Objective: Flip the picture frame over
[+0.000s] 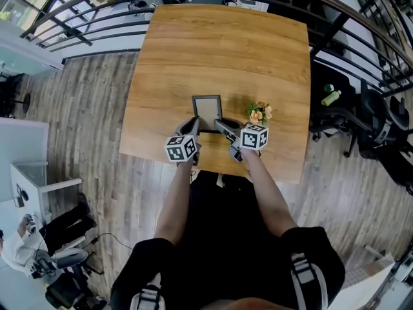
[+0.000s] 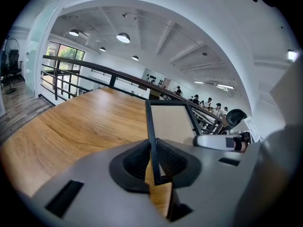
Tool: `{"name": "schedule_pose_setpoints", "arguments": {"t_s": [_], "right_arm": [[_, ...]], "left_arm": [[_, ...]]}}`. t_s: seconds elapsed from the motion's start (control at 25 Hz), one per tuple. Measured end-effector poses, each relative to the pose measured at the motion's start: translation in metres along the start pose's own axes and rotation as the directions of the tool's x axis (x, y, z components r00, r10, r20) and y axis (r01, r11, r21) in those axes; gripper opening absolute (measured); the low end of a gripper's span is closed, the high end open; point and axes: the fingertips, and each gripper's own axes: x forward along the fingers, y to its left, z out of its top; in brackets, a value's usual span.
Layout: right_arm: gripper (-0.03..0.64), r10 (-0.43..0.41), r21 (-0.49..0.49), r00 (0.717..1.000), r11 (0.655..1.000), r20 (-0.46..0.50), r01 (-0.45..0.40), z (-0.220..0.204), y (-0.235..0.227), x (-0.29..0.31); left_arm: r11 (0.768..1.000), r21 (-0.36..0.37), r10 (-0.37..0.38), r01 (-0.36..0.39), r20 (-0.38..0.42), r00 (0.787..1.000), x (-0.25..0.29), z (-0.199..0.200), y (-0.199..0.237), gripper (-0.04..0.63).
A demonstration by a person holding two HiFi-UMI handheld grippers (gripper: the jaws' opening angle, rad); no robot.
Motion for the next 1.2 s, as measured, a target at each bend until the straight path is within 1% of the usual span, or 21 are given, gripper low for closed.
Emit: {"name": "schedule_pose_setpoints", "arguments": {"t_s": [0.16, 0.4, 0.52, 0.6, 0.76, 0.84, 0.92, 1.08, 1.2], "right_arm": [[0.074, -0.007, -0.028, 1.000, 1.000, -0.001, 0.007, 0.000, 0.000, -0.001], [0.074, -0.036, -0.065, 0.999, 0.997, 0.006, 0.036, 0.004, -0.004, -0.004], [0.074, -0.075, -0.127, 0.997, 0.989, -0.005, 0.074, 0.005, -0.006, -0.006], [0.074, -0.114, -0.186, 0.993, 0.976, -0.011, 0.109, 0.007, -0.009, -0.007], [0.074, -0.204, -0.318, 0.979, 0.929, -0.021, 0.187, 0.012, -0.015, -0.010], [0.074, -0.242, -0.369, 0.970, 0.905, -0.034, 0.213, 0.012, -0.018, -0.010], [0.074, -0.272, -0.416, 0.961, 0.881, -0.053, 0.226, 0.010, -0.020, -0.009], [0.074, -0.312, -0.509, 0.947, 0.829, -0.082, 0.230, 0.006, -0.019, -0.008], [0.074, -0.347, -0.580, 0.933, 0.780, -0.090, 0.235, 0.005, -0.018, -0.006]], "left_arm": [[1.000, 0.004, 0.011, -0.011, 0.006, 1.000, 0.000, -0.001, -0.001, 0.060], [0.999, -0.005, 0.032, -0.032, 0.039, 0.999, -0.006, 0.007, 0.000, 0.074], [1.000, -0.016, 0.028, -0.027, 0.052, 0.998, -0.007, 0.012, -0.001, 0.083], [1.000, -0.022, 0.020, -0.019, 0.057, 0.998, -0.005, 0.014, -0.005, 0.091], [0.999, -0.053, -0.002, 0.005, 0.059, 0.998, 0.000, 0.016, -0.013, 0.121], [0.998, -0.063, -0.018, 0.022, 0.063, 0.998, 0.002, 0.018, -0.016, 0.135], [0.996, -0.076, -0.032, 0.037, 0.069, 0.997, 0.003, 0.023, -0.020, 0.144], [0.982, -0.163, -0.083, 0.098, 0.094, 0.992, 0.005, 0.034, -0.029, 0.153], [0.972, -0.197, -0.107, 0.124, 0.096, 0.990, 0.008, 0.040, -0.035, 0.155]]}}
